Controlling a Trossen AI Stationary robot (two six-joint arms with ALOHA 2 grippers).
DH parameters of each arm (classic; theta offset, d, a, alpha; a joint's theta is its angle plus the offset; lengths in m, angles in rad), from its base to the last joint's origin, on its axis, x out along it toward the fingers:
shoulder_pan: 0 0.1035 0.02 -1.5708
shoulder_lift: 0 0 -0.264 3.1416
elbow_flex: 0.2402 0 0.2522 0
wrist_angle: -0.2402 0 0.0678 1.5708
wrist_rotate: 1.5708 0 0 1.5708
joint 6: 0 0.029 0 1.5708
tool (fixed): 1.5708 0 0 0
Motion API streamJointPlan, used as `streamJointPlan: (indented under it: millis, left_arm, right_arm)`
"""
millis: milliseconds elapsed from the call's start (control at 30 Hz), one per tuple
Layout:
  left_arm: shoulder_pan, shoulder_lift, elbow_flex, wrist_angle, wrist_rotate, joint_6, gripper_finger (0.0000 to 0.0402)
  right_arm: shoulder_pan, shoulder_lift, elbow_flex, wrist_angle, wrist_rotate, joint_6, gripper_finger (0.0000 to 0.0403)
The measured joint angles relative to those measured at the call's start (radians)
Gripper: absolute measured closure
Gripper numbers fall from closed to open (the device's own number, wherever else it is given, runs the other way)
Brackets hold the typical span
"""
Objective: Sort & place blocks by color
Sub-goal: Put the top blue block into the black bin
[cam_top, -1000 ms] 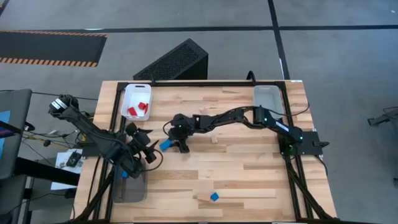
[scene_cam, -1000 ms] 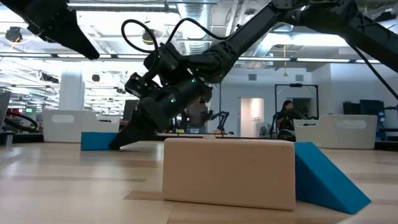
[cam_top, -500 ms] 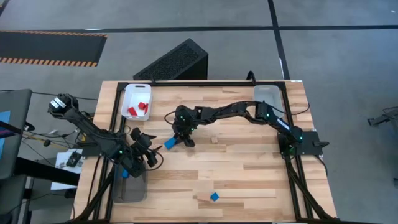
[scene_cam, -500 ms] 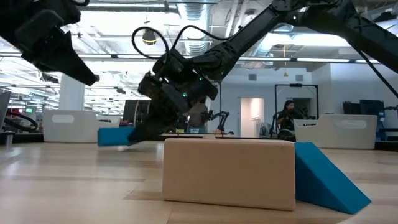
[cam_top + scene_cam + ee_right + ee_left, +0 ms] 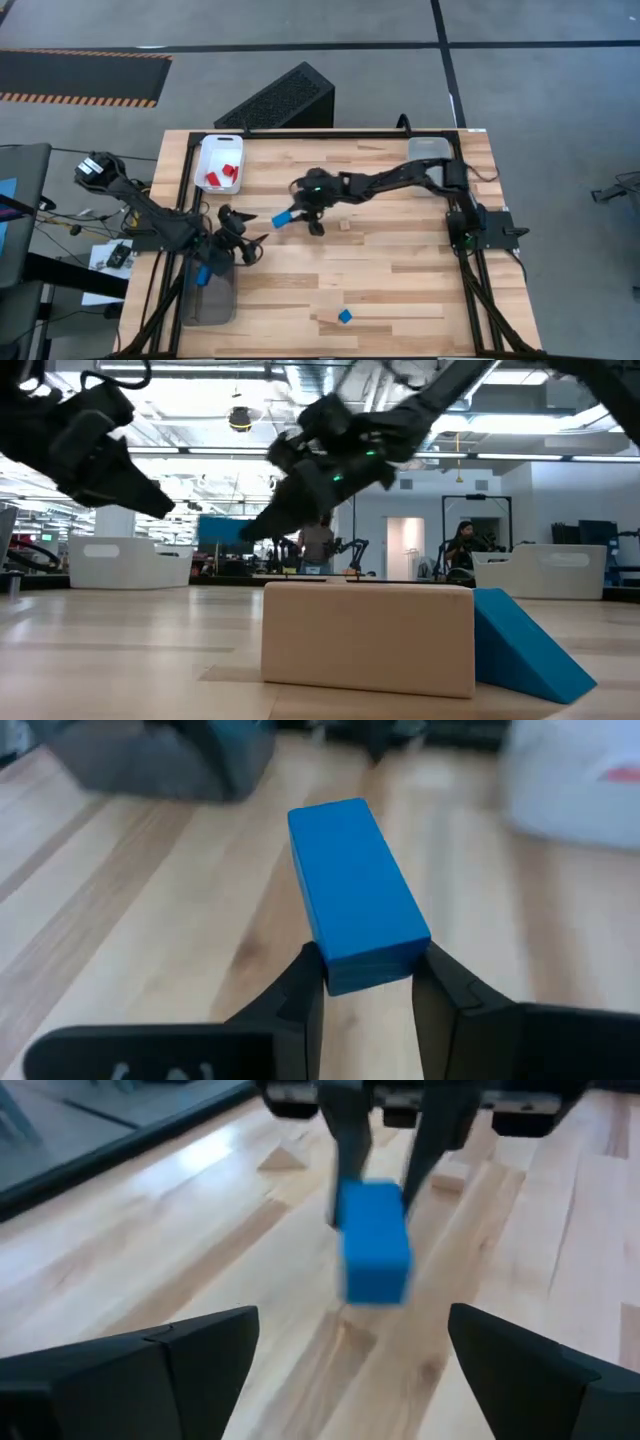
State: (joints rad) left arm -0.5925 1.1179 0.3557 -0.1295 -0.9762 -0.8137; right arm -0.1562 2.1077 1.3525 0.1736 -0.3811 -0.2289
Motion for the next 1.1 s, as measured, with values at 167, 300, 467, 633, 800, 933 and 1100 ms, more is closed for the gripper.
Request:
streamJointPlan:
  millis: [167,300,467,633,800,933,1100]
  left_arm:
    - [0.095,0.011,-0.065,0.343,0.068,0.299,0.0082]
    - [0.182,0.046,-0.108,0.642,0.17,0.556,0.0081]
    - [0.289,0.115,-0.125,0.799,0.36,0.675,0.0081]
    - [0.325,0.209,-0.125,0.87,0.447,0.735,0.0081]
    - [0.325,0.266,-0.124,0.94,0.445,0.769,0.0084]
    - [0.325,0.278,-0.124,0.956,0.445,0.769,0.0118]
    - [0.338,0.278,-0.124,0.959,0.474,0.768,0.0199]
  right_arm:
    - [0.037,-0.113,-0.201,0.205,0.148,0.052,0.0296]
    - [0.085,-0.135,-0.253,0.24,0.236,0.086,0.0296]
    - [0.153,-0.135,-0.295,0.303,0.426,0.111,0.0291]
    - [0.194,-0.135,-0.297,0.346,0.486,0.158,0.0281]
    - [0.207,-0.135,-0.297,0.359,0.528,0.18,0.0285]
    - [0.215,-0.135,-0.297,0.363,0.538,0.188,0.0284]
    - [0.218,-0.134,-0.297,0.387,0.538,0.187,0.0284]
